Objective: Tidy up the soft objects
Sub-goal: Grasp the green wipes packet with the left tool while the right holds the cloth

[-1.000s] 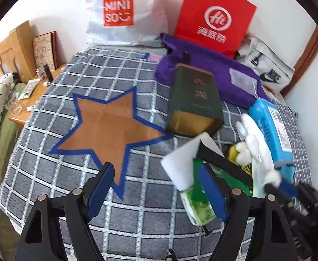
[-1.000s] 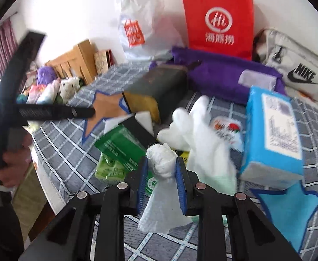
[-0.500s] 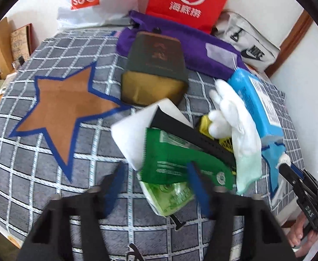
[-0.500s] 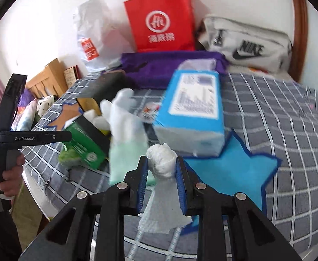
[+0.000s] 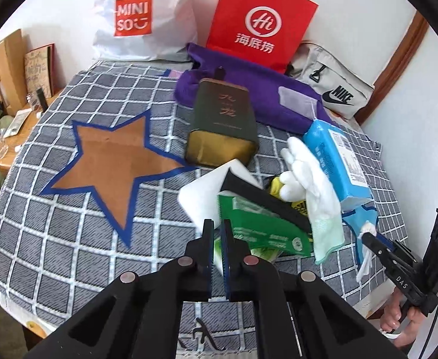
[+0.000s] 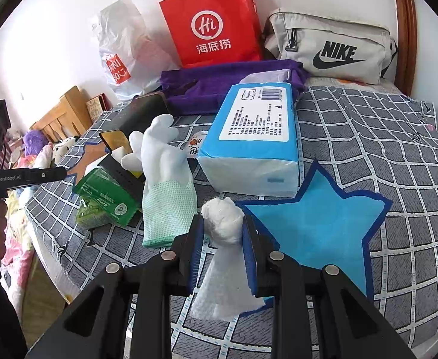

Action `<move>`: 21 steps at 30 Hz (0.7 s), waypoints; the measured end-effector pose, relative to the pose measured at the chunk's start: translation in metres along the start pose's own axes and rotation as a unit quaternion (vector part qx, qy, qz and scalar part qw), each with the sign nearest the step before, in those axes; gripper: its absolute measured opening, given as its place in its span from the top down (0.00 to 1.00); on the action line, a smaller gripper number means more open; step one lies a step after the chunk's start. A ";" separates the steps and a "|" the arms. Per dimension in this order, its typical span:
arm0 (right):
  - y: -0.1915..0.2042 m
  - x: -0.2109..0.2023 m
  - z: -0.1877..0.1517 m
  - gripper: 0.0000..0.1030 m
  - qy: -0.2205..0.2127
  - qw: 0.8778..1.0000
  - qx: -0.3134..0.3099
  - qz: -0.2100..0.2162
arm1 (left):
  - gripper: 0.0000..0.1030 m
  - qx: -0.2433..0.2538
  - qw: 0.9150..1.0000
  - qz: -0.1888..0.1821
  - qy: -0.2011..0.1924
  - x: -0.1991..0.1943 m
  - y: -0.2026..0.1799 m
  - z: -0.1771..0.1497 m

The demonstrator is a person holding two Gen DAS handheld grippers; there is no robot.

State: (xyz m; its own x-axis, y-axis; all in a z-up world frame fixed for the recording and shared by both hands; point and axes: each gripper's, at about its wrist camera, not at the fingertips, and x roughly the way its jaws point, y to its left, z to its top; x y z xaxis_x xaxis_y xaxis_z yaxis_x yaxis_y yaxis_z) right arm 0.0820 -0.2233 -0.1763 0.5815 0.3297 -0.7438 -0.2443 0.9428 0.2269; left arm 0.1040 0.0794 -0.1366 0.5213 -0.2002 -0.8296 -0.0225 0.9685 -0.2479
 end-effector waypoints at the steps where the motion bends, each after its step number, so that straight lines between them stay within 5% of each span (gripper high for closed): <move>1: 0.000 -0.001 0.000 0.75 0.000 1.000 -0.001 -0.001 | 0.95 0.004 1.000 0.002 0.004 0.001 -0.001 -0.001; 7: -0.001 -0.007 0.000 0.75 -0.007 1.000 0.000 -0.014 | 0.91 0.004 0.999 -0.033 0.031 0.008 -0.016 -0.014; 10: -0.004 -0.010 -0.001 0.75 -0.010 1.000 0.003 -0.017 | 0.66 -0.008 0.997 -0.061 0.047 0.017 -0.024 -0.018; 21: -0.013 -0.006 -0.005 0.75 -0.002 1.000 0.003 -0.005 | 0.62 -0.088 0.991 -0.068 0.072 0.055 -0.024 -0.017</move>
State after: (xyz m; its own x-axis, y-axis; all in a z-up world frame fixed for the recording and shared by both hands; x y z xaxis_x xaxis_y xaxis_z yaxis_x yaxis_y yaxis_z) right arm 0.0779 -0.2375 -0.1782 0.5872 0.3212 -0.7430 -0.2346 0.9460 0.2235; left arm 0.1186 0.0423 -0.1850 0.4030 -0.3587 -0.8420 -0.1156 0.8927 -0.4356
